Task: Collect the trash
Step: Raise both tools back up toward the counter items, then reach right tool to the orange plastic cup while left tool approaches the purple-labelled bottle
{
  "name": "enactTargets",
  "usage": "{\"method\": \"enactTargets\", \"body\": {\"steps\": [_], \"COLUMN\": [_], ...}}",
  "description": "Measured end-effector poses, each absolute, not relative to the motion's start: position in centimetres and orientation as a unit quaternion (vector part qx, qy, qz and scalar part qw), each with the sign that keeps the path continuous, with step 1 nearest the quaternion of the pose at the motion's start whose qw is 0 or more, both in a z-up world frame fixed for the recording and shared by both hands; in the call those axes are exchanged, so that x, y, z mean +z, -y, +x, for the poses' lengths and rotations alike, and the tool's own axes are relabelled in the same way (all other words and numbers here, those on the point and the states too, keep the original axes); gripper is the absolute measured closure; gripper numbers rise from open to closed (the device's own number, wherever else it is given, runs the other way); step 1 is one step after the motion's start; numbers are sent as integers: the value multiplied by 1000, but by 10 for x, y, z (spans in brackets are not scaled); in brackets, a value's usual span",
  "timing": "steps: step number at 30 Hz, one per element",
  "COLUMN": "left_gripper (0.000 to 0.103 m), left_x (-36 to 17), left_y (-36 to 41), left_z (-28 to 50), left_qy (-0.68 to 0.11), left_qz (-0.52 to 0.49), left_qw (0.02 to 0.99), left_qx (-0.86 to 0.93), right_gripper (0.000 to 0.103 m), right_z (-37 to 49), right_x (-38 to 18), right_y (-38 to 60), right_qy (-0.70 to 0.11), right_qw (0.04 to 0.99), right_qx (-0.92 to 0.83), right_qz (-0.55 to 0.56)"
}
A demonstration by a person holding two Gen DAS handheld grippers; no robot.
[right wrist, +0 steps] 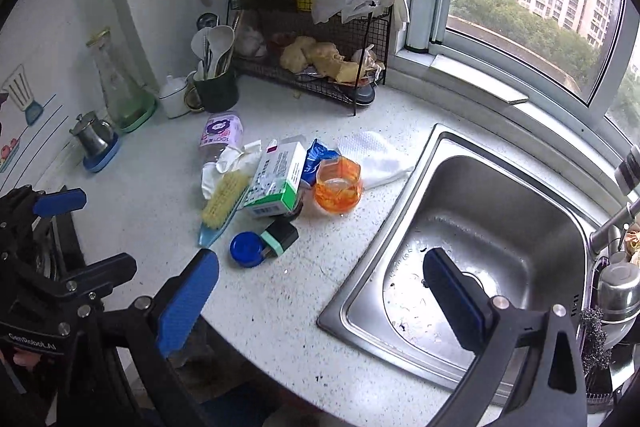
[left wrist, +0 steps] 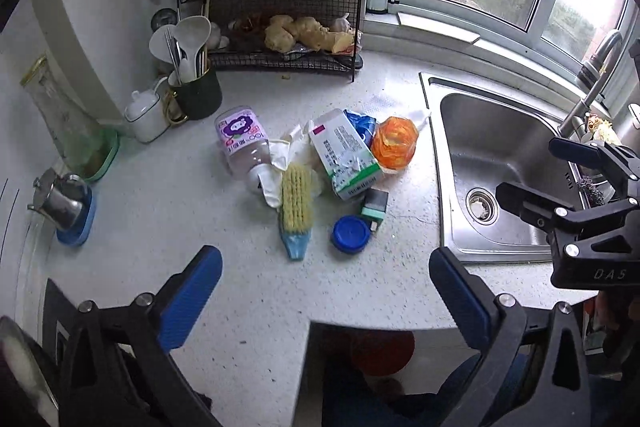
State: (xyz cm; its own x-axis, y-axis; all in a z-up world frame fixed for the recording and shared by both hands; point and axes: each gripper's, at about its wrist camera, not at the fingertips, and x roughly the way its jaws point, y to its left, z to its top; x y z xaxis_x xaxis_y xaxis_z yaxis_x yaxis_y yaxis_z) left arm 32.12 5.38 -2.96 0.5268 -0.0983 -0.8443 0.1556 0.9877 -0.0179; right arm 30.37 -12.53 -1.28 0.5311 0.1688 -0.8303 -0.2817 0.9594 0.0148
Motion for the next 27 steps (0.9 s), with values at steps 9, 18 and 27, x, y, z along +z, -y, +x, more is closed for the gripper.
{"method": "enactTargets", "body": {"steps": [9, 18, 27], "left_gripper": [0, 0, 0], "left_x": [-45, -76, -107], "left_y": [-91, -127, -140], "left_z": [404, 465, 481], "left_qy": [-496, -532, -564], "left_qz": [11, 2, 7], "left_qw": [863, 841, 821], "left_qx": [-98, -97, -91], "right_gripper": [1, 1, 1], "right_z": [367, 421, 454], "right_x": [-41, -87, -122], "right_y": [117, 115, 110], "right_qy": [-517, -581, -616], "right_qw": [851, 812, 786], "right_qx": [74, 44, 33], "right_qz": [-52, -24, -36]}}
